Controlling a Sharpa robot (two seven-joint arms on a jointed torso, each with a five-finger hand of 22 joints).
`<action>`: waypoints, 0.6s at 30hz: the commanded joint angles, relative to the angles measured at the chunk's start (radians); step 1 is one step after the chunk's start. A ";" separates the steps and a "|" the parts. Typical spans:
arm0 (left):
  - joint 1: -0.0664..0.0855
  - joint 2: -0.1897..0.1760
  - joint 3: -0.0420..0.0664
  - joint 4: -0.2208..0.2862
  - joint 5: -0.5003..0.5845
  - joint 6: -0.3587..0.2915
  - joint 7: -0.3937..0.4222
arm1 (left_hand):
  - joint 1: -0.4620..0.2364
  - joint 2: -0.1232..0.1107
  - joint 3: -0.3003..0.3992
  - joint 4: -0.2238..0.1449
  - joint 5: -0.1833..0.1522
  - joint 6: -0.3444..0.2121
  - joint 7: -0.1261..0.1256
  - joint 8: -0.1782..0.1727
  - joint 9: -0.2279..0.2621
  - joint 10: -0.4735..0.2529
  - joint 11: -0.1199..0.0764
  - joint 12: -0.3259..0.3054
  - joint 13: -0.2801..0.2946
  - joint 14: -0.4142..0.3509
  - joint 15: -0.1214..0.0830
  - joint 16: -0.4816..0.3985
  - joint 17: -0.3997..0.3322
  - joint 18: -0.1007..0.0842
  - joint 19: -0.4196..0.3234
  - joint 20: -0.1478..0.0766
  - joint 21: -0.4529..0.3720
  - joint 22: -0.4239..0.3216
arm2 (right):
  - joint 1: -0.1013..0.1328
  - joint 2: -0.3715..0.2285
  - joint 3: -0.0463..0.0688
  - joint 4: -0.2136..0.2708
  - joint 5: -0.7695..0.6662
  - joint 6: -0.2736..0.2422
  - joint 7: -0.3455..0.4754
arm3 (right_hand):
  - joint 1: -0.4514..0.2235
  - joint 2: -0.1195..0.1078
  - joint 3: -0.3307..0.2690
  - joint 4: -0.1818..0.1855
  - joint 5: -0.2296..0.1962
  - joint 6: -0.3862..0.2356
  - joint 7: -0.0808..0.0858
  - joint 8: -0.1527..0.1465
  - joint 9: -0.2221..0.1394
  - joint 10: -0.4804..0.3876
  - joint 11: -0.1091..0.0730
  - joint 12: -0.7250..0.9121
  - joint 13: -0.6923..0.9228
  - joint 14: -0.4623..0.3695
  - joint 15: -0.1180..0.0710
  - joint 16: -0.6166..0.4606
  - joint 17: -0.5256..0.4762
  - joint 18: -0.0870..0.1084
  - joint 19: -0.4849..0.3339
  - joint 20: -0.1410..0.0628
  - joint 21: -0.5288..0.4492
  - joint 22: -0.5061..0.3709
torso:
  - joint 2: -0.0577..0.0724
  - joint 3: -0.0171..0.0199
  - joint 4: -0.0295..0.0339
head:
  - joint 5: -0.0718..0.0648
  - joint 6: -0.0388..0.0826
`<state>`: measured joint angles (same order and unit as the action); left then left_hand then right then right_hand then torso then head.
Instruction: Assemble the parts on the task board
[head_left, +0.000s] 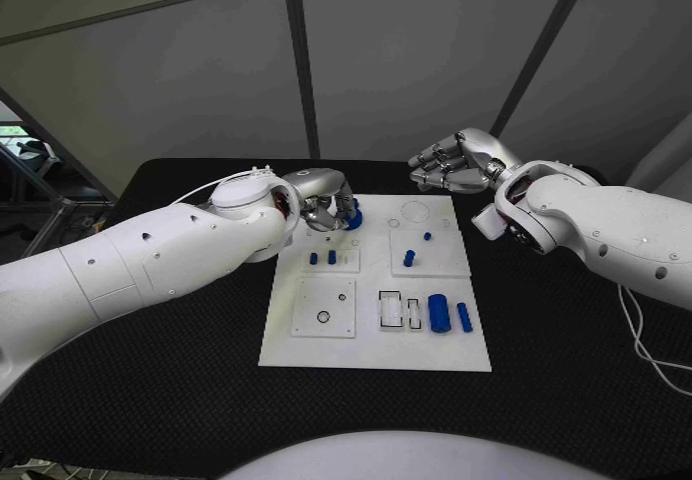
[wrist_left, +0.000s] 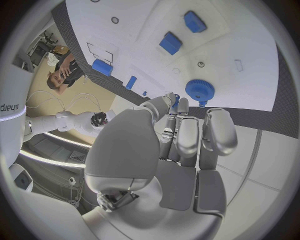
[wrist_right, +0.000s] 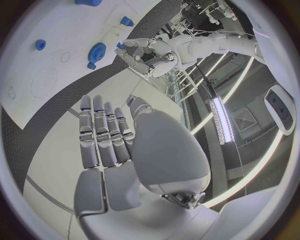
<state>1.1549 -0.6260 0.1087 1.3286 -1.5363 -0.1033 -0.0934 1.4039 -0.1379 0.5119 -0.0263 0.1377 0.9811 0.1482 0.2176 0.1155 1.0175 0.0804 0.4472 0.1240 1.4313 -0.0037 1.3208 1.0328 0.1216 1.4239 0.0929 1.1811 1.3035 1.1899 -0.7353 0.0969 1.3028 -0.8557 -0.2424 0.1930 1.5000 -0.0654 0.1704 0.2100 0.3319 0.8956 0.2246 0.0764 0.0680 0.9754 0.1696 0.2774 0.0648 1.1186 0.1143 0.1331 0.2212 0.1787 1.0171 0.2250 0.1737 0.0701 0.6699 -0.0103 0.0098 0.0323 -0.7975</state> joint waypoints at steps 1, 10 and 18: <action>0.001 -0.022 0.003 0.013 0.030 -0.012 -0.023 | -0.015 -0.003 0.001 0.002 -0.001 0.005 0.005 -0.006 -0.002 0.007 0.002 -0.007 -0.002 0.003 0.005 0.003 -0.001 -0.037 0.006 0.004 0.003 0.001 | 0.001 -0.004 0.001 0.001 -0.003 0.002 0.006 | -0.007 0.004 0.005 0.000 0.005 0.002 0.010 0.002 0.001 -0.008 0.000 0.005 -0.002 -0.003 0.003 0.005 -0.001 0.004 0.007 -0.001 -0.004 -0.001 | 0.000 -0.0003 0.0016 | -0.003 -0.001; -0.001 -0.058 0.005 0.012 0.052 0.007 -0.038 | -0.019 -0.005 0.000 0.004 -0.002 0.006 0.004 -0.007 -0.002 0.009 0.002 -0.009 -0.002 0.002 0.005 0.002 -0.003 -0.037 0.006 0.004 0.004 0.003 | 0.001 -0.006 0.001 0.001 -0.003 0.001 0.006 | -0.007 0.004 0.005 0.000 0.005 0.002 0.010 0.002 0.001 -0.008 0.000 0.005 -0.002 -0.003 0.003 0.005 -0.001 0.004 0.007 -0.001 -0.004 -0.001 | 0.001 -0.0008 -0.0012 | 0.004 -0.002; -0.016 -0.068 0.005 0.003 0.060 0.017 -0.041 | -0.020 -0.005 0.000 0.004 -0.002 0.007 0.004 -0.008 -0.002 0.010 0.002 -0.011 -0.002 0.002 0.005 0.002 -0.004 -0.037 0.006 0.005 0.004 0.003 | 0.001 -0.007 0.001 0.001 -0.003 0.001 0.006 | -0.007 0.004 0.005 0.000 0.005 0.002 0.010 0.002 0.001 -0.008 0.000 0.005 -0.002 -0.003 0.003 0.005 -0.001 0.004 0.007 -0.001 -0.004 -0.001 | 0.001 0.0002 -0.0018 | 0.006 -0.005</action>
<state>1.1392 -0.6934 0.1128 1.3327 -1.4912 -0.0981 -0.1260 1.3935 -0.1404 0.5119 -0.0262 0.1377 0.9846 0.1518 0.2137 0.1144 1.0210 0.0840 0.4432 0.1229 1.4313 -0.0037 1.3207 1.0295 0.1220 1.4275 0.0966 1.1810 1.3055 1.1898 -0.7425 0.0968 1.3030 -0.8564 -0.2425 0.1927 1.5000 -0.0654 0.1704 0.2100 0.3319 0.8957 0.2246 0.0764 0.0681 0.9754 0.1697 0.2774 0.0648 1.1186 0.1143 0.1331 0.2212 0.1787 1.0171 0.2250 0.1738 0.0701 0.6703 -0.0103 0.0084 0.0383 -0.8012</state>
